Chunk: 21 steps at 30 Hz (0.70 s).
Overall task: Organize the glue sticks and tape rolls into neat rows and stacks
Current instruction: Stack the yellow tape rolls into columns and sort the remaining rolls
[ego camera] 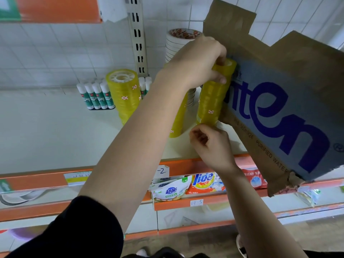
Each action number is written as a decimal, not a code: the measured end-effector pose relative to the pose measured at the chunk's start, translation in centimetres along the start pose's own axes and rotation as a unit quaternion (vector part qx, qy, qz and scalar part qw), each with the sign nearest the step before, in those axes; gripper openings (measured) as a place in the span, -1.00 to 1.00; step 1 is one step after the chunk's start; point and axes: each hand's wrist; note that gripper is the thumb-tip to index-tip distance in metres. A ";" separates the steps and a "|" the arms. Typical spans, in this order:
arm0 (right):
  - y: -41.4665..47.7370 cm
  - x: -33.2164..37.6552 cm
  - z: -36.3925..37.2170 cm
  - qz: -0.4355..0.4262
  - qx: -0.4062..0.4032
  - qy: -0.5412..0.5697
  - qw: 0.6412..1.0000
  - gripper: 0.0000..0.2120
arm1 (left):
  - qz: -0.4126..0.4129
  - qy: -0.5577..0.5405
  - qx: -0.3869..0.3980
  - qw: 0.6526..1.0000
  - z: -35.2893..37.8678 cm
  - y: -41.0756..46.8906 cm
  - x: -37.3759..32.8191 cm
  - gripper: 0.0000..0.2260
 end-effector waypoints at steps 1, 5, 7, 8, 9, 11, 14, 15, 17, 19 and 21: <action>0.0 0.0 0.0 0.001 0.000 0.001 1.000 -0.95 | 0.001 0.001 -0.001 1.000 0.0 -0.1 0.0 -0.59; -0.1 0.5 -0.3 0.002 -0.008 0.005 1.000 -0.91 | 0.003 0.009 -0.031 0.999 0.0 -0.9 -0.1 -0.58; -0.1 0.9 -0.5 -0.004 -0.016 -0.001 1.000 -0.91 | 0.004 0.017 -0.064 0.998 -0.2 -1.6 -0.1 -0.60; 0.0 1.2 -0.6 -0.006 -0.021 -0.005 1.000 -0.91 | 0.007 0.023 -0.084 0.996 -0.3 -2.1 -0.1 -0.63; 0.0 1.4 -0.7 -0.009 -0.028 -0.007 1.000 -0.90 | 0.010 0.028 -0.105 0.994 -0.5 -2.7 -0.1 -0.65; 0.2 2.1 -0.9 -0.018 -0.041 -0.004 0.999 -0.90 | 0.014 0.033 -0.151 0.988 -0.8 -4.3 0.1 -0.71; 0.5 3.5 -1.1 -0.050 -0.057 0.004 0.997 -0.94 | 0.010 0.046 -0.202 0.978 -1.1 -7.2 0.8 -0.72; 0.6 3.9 -1.1 -0.063 -0.062 0.005 0.996 -0.95 | 0.013 0.048 -0.214 0.976 -1.3 -8.3 1.2 -0.72; 0.9 4.9 -1.1 -0.080 -0.069 0.009 0.994 -0.94 | 0.017 0.054 -0.238 0.970 -1.6 -10.8 2.1 -0.74; 1.1 6.1 -1.0 -0.089 -0.070 0.016 0.993 -0.89 | 0.002 0.070 -0.260 0.963 -1.8 -13.4 3.2 -0.78; 1.4 7.4 -0.7 -0.104 -0.074 0.013 0.992 -0.88 | -0.026 0.082 -0.269 0.959 -2.1 -16.2 4.5 -0.81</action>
Point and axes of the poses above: each hand's wrist, its own y-axis towards the middle knuckle, its own z-axis out of the palm, x = y × z, and after that the axes turned 3 degrees about x, right-handed
